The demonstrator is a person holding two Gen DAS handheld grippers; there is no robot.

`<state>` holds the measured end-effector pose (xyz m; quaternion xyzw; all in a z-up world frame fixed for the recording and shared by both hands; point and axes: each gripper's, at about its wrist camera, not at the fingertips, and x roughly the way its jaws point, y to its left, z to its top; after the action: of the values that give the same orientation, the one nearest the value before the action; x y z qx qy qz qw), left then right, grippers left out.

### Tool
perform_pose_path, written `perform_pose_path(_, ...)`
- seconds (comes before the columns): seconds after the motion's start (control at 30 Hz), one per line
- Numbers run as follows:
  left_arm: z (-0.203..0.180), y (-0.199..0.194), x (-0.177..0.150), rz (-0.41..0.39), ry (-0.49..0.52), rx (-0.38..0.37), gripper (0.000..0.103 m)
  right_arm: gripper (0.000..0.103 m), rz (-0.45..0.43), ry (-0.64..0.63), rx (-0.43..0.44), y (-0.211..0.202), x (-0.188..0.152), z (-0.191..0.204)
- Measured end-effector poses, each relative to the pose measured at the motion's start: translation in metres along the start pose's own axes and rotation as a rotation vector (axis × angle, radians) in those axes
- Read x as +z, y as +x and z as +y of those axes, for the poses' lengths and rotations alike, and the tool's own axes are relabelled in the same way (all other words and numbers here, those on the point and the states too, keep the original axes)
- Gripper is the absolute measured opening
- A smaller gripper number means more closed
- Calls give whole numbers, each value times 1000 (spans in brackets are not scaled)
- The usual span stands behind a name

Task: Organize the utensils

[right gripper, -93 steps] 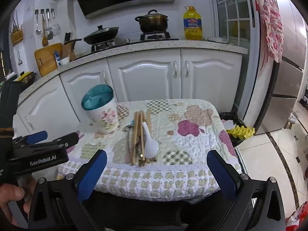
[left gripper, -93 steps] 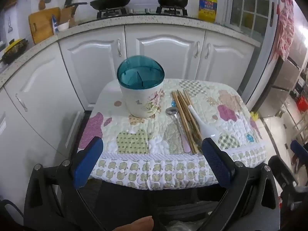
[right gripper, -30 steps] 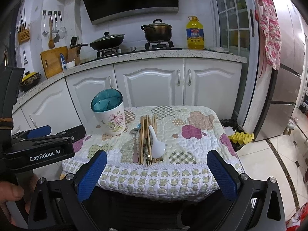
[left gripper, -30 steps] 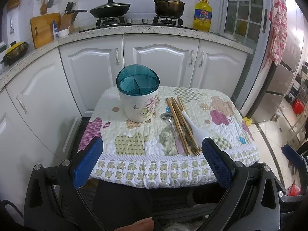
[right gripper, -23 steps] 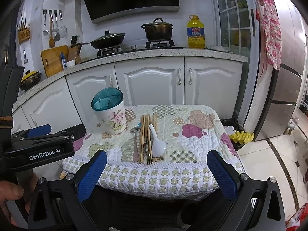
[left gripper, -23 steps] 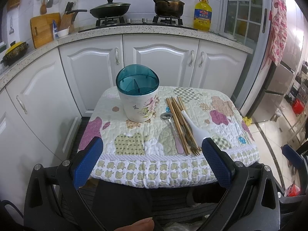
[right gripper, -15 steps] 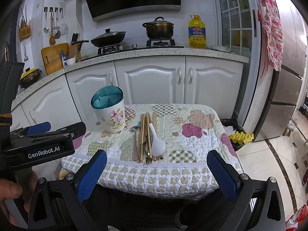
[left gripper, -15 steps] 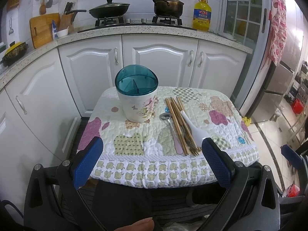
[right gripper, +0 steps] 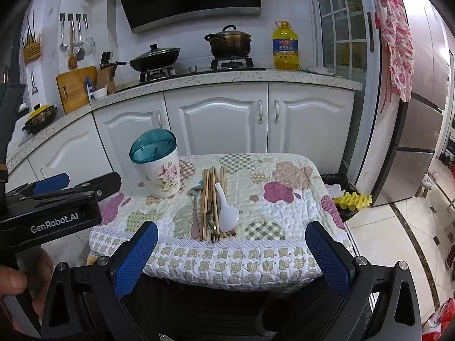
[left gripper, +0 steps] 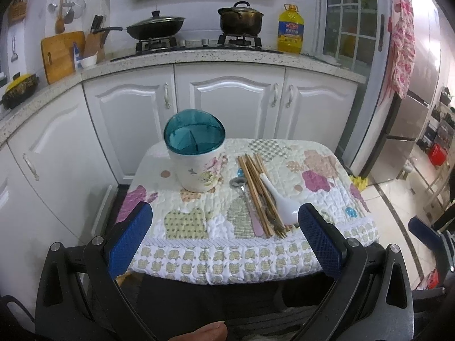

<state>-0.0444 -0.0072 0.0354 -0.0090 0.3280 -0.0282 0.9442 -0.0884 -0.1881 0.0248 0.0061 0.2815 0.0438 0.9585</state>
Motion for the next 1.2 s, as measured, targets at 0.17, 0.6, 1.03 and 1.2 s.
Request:
perform_pose_path(0.17,-4,14,-6,31,5,2,103,103,20,10,-2,6,-4,-4)
perform_pose_path(0.6,-7,43,-11,61,32,-34,103,103,117,39,-3,43,-14,-17)
perform_pose_path(1.03,7,84,-15,114,22,-1,103,103,204,38,-7,84,-14,-26)
perform_pose_path(1.2,16,100,-17,125,-29,-77,103,103,223,12,-13,98,-12,-25)
